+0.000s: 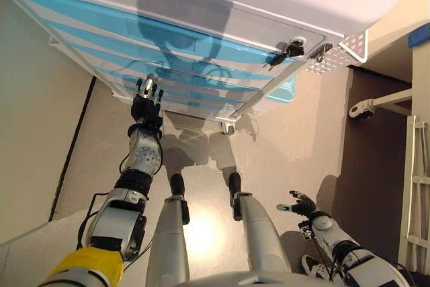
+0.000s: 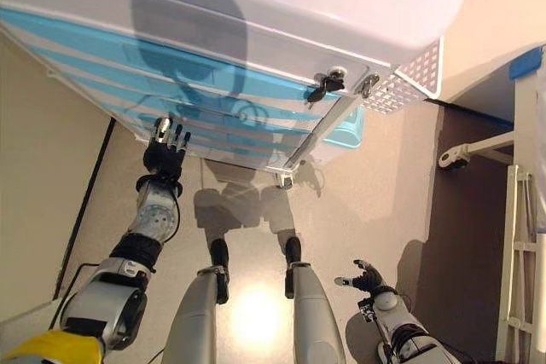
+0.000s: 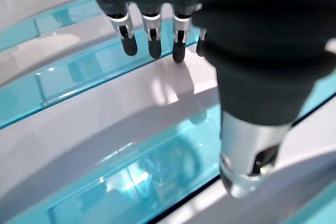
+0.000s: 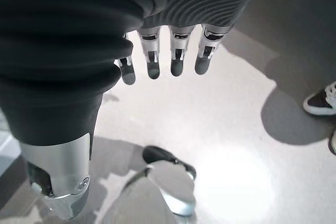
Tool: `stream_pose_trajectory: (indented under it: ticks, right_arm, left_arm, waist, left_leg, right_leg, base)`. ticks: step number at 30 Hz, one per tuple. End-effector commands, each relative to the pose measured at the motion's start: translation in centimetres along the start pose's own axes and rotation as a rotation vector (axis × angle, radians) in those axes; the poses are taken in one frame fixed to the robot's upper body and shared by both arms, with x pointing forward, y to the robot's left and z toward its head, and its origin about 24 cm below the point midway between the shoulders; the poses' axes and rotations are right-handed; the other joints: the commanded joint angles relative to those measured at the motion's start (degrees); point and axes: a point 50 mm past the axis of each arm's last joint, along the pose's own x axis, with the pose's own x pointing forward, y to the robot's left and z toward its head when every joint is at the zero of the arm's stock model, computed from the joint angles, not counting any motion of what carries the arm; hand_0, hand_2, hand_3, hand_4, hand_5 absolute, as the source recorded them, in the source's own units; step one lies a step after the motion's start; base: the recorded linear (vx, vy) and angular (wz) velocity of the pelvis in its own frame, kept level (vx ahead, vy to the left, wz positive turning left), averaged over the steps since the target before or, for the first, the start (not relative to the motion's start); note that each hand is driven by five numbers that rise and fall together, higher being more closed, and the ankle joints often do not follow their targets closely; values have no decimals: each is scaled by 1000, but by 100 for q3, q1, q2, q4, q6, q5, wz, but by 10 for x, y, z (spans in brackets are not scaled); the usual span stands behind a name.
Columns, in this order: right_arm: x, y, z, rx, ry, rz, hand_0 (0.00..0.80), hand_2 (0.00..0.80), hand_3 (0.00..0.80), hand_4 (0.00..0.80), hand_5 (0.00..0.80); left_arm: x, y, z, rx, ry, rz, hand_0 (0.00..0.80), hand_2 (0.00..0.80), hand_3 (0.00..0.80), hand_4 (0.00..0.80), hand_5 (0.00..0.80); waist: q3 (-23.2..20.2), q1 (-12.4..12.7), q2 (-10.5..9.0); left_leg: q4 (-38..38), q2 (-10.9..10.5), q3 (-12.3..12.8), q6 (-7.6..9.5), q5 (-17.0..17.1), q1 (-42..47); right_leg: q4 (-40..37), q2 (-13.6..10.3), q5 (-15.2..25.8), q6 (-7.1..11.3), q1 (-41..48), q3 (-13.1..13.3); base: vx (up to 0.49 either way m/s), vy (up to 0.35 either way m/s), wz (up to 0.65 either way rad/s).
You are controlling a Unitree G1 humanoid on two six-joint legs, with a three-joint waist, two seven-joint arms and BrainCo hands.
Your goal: Open the drawer and pick up the medicine
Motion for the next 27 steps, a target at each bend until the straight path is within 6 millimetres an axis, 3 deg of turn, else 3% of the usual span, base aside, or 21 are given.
stream_pose_trajectory:
  ticks: [1, 6, 11, 18, 27]
  right_arm:
    - [-4, -16, -14, -15, 30, -28, 0, 0, 0, 0, 0]
    - [-3, -13, -11, -34, 22, 0, 0, 0, 0, 0, 0]
    - [-4, -14, -12, -49, 22, 8, 0, 0, 0, 0, 0]
    - [-5, -14, -15, -64, 27, 21, 0, 0, 0, 0, 0]
    - [-5, -12, -16, -63, 32, 24, 0, 0, 0, 0, 0]
  left_arm:
    - [15, -62, 13, -31, -57, -255, 0, 0, 0, 0, 0]
    - [12, -92, 9, -60, -38, -400, 0, 0, 0, 0, 0]
    - [6, -111, 6, -51, -21, -502, 0, 0, 0, 0, 0]
    - [3, -124, 8, -55, -20, -571, 0, 0, 0, 0, 0]
    - [3, -127, 6, -71, -11, -575, 0, 0, 0, 0, 0]
  waist:
    - [-19, -81, 302]
    - [-3, -111, 352]
    - [23, -102, 421]
    - [15, -105, 432]
    - [-45, -122, 391]
  left_leg:
    - [-2, -147, 28, 91, -650, 422]
    - [-7, -161, 119, 102, -690, 476]
    - [-60, -184, 128, 97, -671, 573]
    - [-239, -180, 65, 60, -582, 748]
    - [-644, -150, 24, 9, -394, 904]
  right_leg:
    - [-65, 219, 217, 2, -17, -33]
    - [-78, 218, 240, 18, -8, 11]
    - [2, 205, 223, -1, 8, 7]
    - [-199, 215, 309, -25, 215, -82]
    - [-689, 261, 520, 2, 427, -161]
  base:
    - [30, 46, -10]
    - [16, 10, -10]
    - [3, -14, -2]
    - [0, -46, 1]
    - [6, -21, 0]
